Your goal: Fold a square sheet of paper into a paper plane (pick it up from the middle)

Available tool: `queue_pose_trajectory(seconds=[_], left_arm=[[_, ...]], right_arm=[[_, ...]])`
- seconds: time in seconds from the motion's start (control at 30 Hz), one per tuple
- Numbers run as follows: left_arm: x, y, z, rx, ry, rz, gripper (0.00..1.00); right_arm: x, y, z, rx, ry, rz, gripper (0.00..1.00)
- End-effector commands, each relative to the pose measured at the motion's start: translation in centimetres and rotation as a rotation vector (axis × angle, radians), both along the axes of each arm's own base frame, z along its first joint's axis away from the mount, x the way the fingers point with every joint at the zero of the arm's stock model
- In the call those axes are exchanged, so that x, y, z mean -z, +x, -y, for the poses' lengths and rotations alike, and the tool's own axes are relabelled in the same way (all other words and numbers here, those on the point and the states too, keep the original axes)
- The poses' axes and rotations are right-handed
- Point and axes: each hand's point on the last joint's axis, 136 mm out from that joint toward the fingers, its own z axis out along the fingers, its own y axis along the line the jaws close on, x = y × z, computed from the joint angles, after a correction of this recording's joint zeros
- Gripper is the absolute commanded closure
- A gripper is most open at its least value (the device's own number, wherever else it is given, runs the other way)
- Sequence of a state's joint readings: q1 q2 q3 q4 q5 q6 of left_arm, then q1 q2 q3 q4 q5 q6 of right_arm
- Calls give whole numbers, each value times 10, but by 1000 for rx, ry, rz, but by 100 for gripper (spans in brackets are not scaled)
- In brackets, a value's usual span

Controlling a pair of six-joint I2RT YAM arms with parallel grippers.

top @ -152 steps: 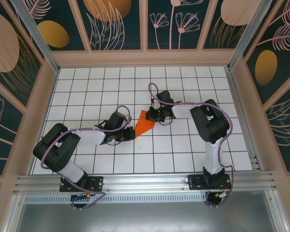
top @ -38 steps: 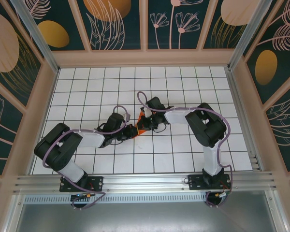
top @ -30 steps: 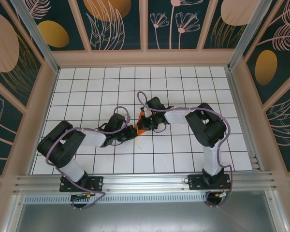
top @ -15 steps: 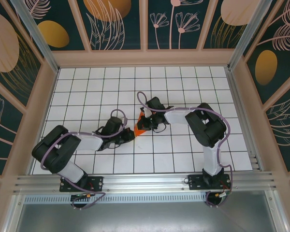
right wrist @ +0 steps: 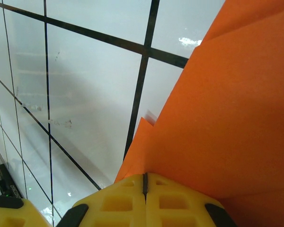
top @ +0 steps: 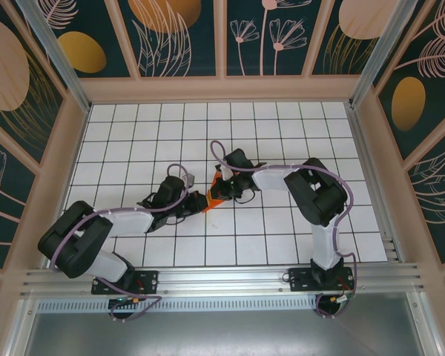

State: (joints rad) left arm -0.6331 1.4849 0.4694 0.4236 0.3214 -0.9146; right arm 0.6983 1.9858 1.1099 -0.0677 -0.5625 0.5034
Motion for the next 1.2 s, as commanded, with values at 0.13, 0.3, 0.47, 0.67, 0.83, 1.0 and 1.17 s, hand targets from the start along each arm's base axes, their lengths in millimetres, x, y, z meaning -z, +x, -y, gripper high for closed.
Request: queue_pose_trajectory(seconds=[0.13, 0.3, 0.47, 0.67, 0.83, 1.0, 1.17], left_arm=[[19, 19, 1, -39, 58, -9, 96], [34, 11, -2, -33, 71, -52, 97], [54, -8, -10, -11, 98, -121, 98], [83, -34, -34, 13, 240, -204, 100], [92, -47, -45, 37, 297, -234, 100], [94, -53, -48, 49, 302, -246, 100], [94, -52, -46, 54, 299, -246, 100]], right_arm=[[43, -6, 26, 35, -143, -45, 96], [43, -5, 27, 35, -142, -46, 96], [40, -2, 25, 40, -126, -38, 96], [34, 12, 27, 55, -95, -7, 96], [25, 37, 36, 95, -58, 41, 96], [22, 61, 49, 147, -51, 70, 96], [26, 88, 71, 216, -65, 91, 96]])
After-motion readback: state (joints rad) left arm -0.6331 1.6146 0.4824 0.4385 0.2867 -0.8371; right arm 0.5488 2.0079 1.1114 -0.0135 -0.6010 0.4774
